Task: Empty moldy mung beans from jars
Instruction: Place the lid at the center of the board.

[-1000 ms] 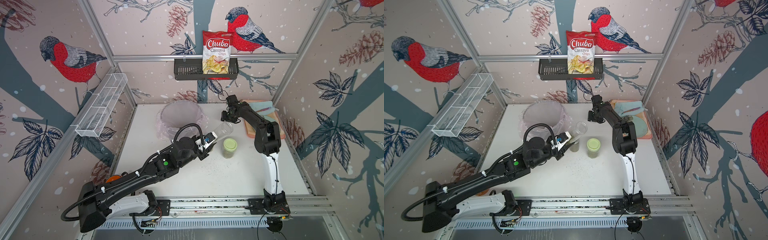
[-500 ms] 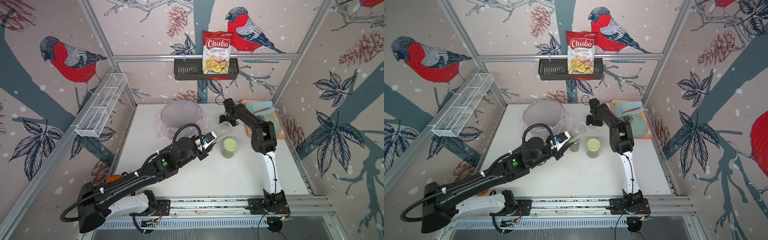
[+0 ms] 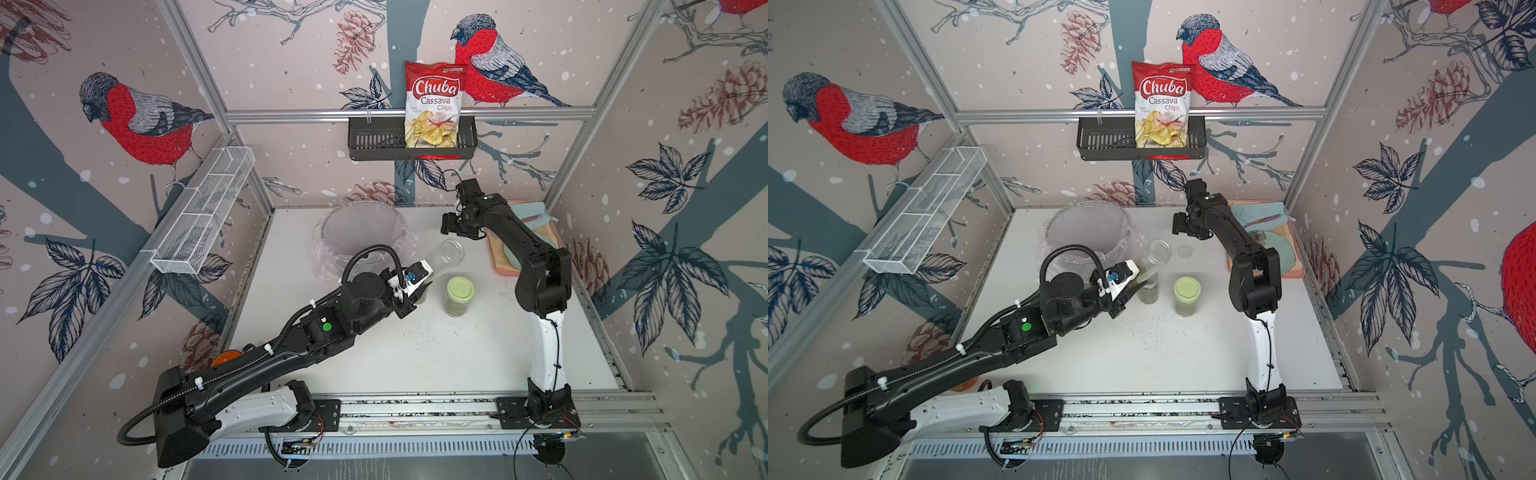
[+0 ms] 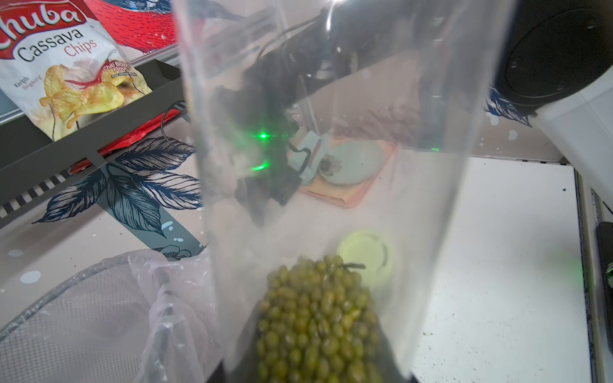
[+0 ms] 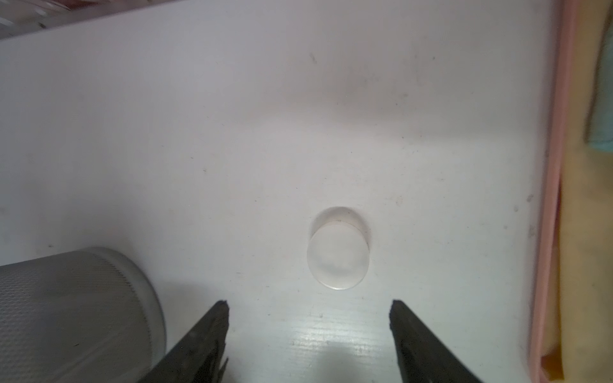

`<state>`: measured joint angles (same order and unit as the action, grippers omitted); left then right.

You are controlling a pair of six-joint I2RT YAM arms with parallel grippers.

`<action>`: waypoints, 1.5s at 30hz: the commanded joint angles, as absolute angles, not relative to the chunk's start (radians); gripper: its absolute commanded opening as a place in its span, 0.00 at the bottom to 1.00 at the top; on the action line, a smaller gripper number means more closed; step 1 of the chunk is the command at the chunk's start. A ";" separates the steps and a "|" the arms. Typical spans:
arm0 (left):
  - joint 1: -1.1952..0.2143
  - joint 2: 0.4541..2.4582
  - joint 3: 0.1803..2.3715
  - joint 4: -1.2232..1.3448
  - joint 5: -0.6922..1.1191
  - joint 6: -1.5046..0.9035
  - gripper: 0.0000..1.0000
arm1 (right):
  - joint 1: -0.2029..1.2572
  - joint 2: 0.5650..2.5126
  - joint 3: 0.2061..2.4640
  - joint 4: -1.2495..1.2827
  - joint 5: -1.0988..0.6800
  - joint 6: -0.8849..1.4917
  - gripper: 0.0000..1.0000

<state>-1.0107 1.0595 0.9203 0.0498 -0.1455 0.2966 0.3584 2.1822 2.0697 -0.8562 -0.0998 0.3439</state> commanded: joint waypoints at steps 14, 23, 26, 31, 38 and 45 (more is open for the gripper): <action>-0.987 1.103 1.129 -0.139 -0.496 0.418 0.21 | 0.353 1.691 1.727 -0.656 -0.212 0.404 0.77; -0.896 1.006 1.091 -0.177 -0.656 0.445 0.21 | 0.399 1.557 1.762 -0.624 -0.306 0.371 0.76; -0.885 0.996 1.084 -0.193 -0.722 0.471 0.21 | 0.488 1.549 1.834 -0.617 -0.312 0.341 0.76; -0.872 0.982 1.071 -0.186 -0.814 0.535 0.21 | 0.575 1.552 1.902 -0.571 -0.341 0.327 0.76; -0.846 0.966 1.068 -0.196 -0.929 0.632 0.21 | 0.629 1.569 1.944 -0.525 -0.397 0.311 0.76; -0.812 0.924 1.013 -0.166 -0.994 0.722 0.20 | 0.639 1.635 2.044 -0.583 -0.415 0.276 0.76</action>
<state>-0.8211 0.9348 1.0256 -0.2161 -0.9379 0.6559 0.6334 1.6241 2.0186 -0.5823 -0.3927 0.3092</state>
